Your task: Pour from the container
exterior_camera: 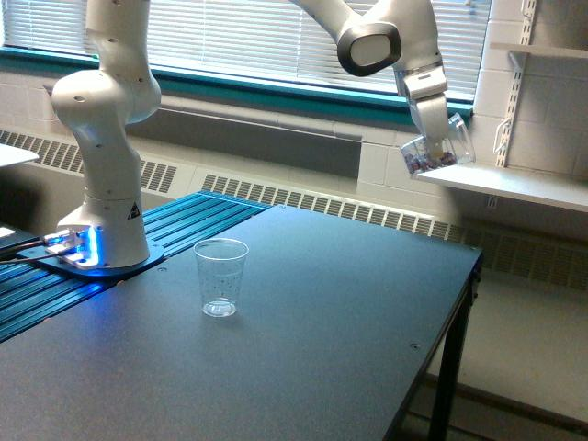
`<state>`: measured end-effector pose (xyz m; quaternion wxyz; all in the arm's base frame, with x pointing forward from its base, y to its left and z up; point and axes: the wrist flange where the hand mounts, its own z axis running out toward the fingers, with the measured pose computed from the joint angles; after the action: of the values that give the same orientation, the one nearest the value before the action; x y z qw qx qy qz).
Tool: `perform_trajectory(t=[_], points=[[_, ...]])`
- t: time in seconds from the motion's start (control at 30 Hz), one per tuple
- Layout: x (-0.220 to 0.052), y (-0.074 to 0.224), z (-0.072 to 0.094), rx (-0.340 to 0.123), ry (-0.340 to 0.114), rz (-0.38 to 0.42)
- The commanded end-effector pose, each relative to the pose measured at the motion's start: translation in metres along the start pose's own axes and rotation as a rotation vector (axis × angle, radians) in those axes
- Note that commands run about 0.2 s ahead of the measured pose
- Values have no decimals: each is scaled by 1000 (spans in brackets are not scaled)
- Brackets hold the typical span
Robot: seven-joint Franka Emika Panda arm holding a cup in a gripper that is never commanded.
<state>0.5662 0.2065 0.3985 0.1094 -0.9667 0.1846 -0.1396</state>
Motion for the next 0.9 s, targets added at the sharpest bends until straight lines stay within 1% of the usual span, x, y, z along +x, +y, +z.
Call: perform_trajectory(t=[0.03, 0.13, 0.2, 0.3, 0.4, 0.5, 0.6, 0.73, 0.83, 0.9], points=[[-7, -28, -63, 74, 82, -47], [-18, -20, -61, 71, 49, -61], [-29, -10, -60, 55, 29, -65], [-44, 3, -64, 53, 13, -65], [-50, 17, -79, 56, 30, -34], [-52, 29, -101, 89, 37, 6], [-56, 43, -117, 89, 53, 40], [-58, 66, -130, 95, 61, 109], [-60, 85, -135, 75, 61, 162], [-60, 95, -141, 70, 74, 193]])
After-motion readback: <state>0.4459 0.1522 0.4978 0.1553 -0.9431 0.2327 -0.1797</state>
